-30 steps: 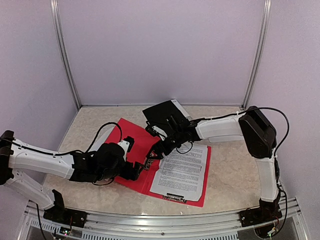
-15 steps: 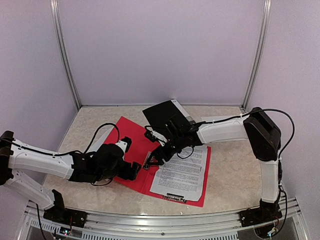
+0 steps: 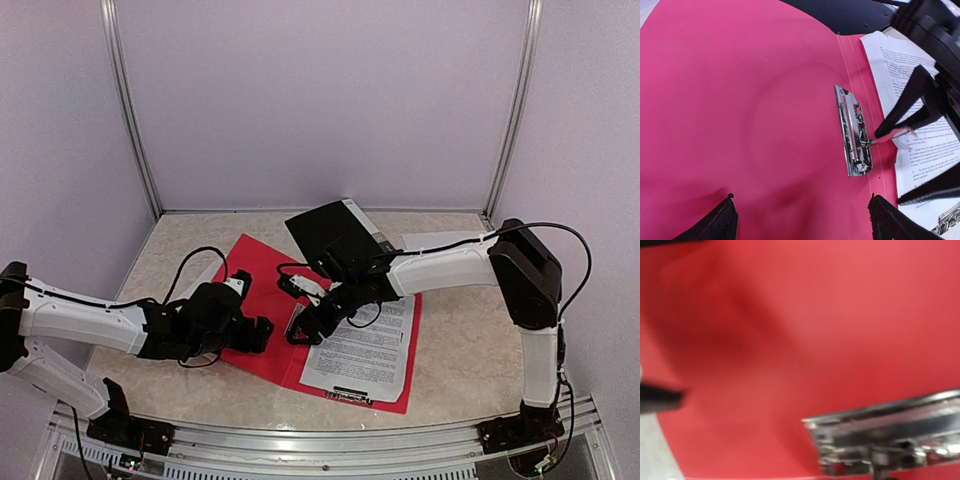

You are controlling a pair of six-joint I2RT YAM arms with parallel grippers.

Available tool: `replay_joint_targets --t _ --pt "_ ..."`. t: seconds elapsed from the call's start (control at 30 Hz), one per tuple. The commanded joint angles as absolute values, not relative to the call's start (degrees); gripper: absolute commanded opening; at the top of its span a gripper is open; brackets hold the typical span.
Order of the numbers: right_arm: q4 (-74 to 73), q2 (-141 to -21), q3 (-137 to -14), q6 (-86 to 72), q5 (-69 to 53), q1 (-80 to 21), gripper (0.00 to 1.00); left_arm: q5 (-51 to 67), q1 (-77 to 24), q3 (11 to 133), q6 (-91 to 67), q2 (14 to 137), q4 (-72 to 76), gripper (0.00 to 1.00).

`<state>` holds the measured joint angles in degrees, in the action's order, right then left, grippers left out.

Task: Put the files into the folder
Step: Open the spring clip on the folder with some files.

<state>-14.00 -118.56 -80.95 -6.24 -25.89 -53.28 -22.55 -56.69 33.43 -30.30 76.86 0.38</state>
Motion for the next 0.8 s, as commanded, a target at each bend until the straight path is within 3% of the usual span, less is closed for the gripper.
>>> replay_joint_targets --t 0.0,0.77 --pt "-16.2 -116.2 -82.5 -5.9 -23.6 -56.0 0.69 -20.8 -54.6 31.8 -33.0 76.0 -1.7 0.88" --pt "-20.3 -116.2 -89.2 -4.6 -13.0 -60.0 0.71 -14.9 -47.2 31.2 -36.8 68.5 -4.7 0.88"
